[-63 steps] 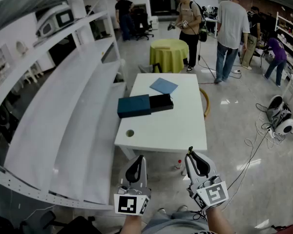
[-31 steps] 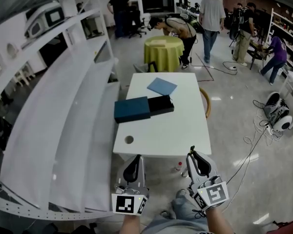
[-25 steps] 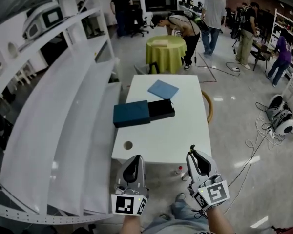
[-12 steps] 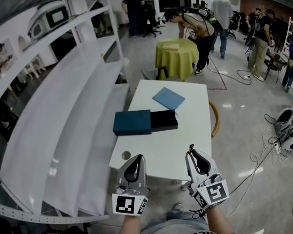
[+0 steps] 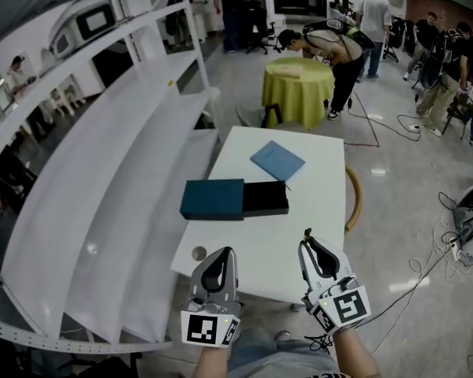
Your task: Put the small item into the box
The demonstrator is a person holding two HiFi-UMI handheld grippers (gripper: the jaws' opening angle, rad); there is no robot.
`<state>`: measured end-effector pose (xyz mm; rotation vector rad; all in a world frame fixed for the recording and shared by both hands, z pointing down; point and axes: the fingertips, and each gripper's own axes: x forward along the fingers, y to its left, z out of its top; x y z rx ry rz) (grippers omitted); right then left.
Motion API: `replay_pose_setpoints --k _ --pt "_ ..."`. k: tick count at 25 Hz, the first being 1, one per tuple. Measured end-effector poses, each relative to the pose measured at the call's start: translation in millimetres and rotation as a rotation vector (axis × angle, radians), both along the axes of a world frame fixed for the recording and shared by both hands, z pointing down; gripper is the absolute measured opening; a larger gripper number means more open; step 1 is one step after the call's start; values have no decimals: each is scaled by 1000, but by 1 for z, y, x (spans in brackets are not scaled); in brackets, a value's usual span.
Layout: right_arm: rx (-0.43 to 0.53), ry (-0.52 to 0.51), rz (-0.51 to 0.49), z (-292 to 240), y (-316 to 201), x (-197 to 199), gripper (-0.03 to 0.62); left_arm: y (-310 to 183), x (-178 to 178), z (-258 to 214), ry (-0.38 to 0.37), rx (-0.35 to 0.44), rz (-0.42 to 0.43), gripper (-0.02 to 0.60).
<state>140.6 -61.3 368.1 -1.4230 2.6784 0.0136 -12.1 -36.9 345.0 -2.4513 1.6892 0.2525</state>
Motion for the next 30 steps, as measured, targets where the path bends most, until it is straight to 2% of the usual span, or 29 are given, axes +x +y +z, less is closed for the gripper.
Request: replay_pose_setpoints --k 11,20,30 --pt "-99 -5 -42 14 -42 -16 61 -34 -1 -1 -54 -23 13 17" --pt "-252 24 -14 35 -100 -29 60 -77 -14 -7 -45 -20 66 17" --pt "-444 63 7 87 -148 -46 60 -124 -35 7 -32 -52 122 15"
